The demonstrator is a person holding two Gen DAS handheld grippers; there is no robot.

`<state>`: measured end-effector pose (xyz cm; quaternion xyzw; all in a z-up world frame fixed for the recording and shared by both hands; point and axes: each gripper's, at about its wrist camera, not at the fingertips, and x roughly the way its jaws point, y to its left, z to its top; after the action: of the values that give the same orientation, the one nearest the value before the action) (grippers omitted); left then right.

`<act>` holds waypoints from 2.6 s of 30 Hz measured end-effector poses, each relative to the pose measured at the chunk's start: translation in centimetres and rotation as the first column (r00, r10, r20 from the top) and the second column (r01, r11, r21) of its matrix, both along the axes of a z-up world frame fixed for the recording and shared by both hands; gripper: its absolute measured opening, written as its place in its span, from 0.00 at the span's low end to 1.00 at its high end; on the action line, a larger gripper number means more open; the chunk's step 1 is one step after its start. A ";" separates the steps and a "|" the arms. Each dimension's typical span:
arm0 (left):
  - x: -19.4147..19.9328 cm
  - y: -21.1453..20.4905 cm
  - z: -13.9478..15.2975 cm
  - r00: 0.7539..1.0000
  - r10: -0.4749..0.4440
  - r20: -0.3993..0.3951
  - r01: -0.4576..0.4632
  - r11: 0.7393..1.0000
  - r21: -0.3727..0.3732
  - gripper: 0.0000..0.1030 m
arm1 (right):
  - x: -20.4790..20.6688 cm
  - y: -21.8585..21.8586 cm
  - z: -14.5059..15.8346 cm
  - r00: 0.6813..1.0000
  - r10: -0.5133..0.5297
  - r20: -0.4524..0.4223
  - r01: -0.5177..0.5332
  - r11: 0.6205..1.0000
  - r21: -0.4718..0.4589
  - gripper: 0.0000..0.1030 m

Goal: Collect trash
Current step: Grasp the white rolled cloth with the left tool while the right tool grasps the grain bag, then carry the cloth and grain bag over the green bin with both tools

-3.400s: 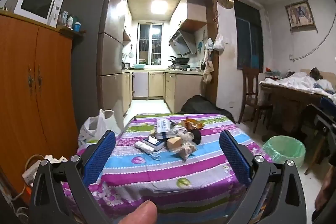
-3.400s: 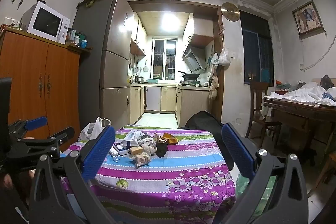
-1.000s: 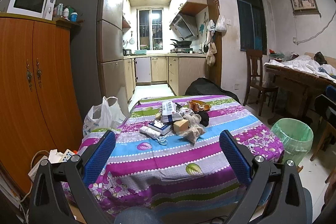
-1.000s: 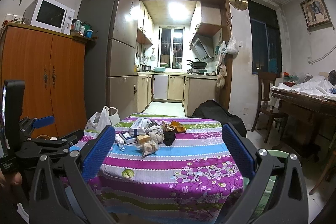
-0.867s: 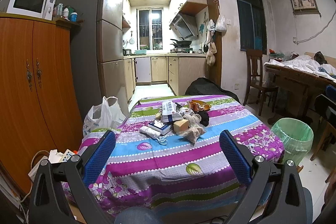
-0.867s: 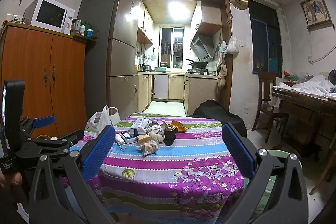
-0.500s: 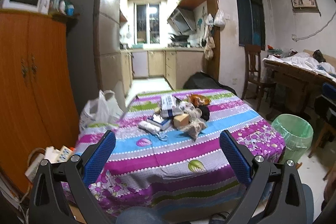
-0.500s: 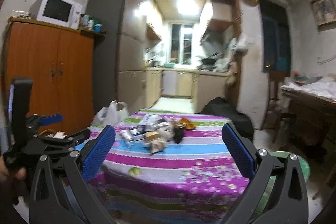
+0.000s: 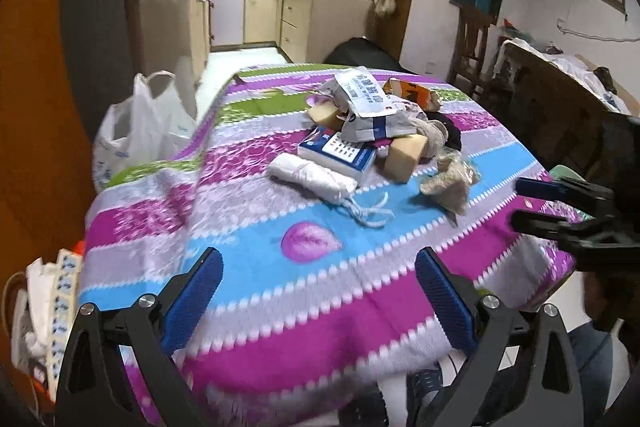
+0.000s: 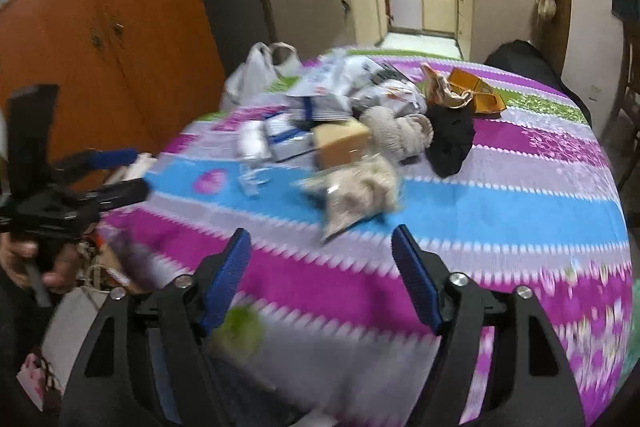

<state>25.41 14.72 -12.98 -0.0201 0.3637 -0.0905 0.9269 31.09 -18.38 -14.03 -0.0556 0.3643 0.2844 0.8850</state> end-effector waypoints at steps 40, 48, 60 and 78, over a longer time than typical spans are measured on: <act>3.5 -2.1 0.0 0.998 -0.053 0.034 0.056 0.994 -0.089 0.20 | -0.8 -1.1 2.3 0.993 -0.047 0.107 0.039 0.996 0.079 0.44; 0.1 -4.6 3.7 0.987 -0.040 0.154 0.044 0.999 -0.026 0.12 | -2.1 -3.8 3.7 0.984 -0.107 0.143 0.093 0.990 0.106 0.43; -2.4 -10.4 8.9 0.948 -0.146 0.283 0.162 0.986 -0.033 0.07 | -4.0 -8.8 7.3 0.951 -0.212 0.226 0.181 0.972 0.149 0.43; 0.0 -33.3 17.6 0.772 -0.500 0.392 0.556 0.830 -0.036 0.07 | -7.4 -29.3 14.6 0.755 -0.583 0.301 0.584 0.806 0.097 0.43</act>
<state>25.40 -18.54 4.60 0.0308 0.1672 -0.3767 0.9106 23.69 -47.69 0.56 0.0143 0.2171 -0.0185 0.9759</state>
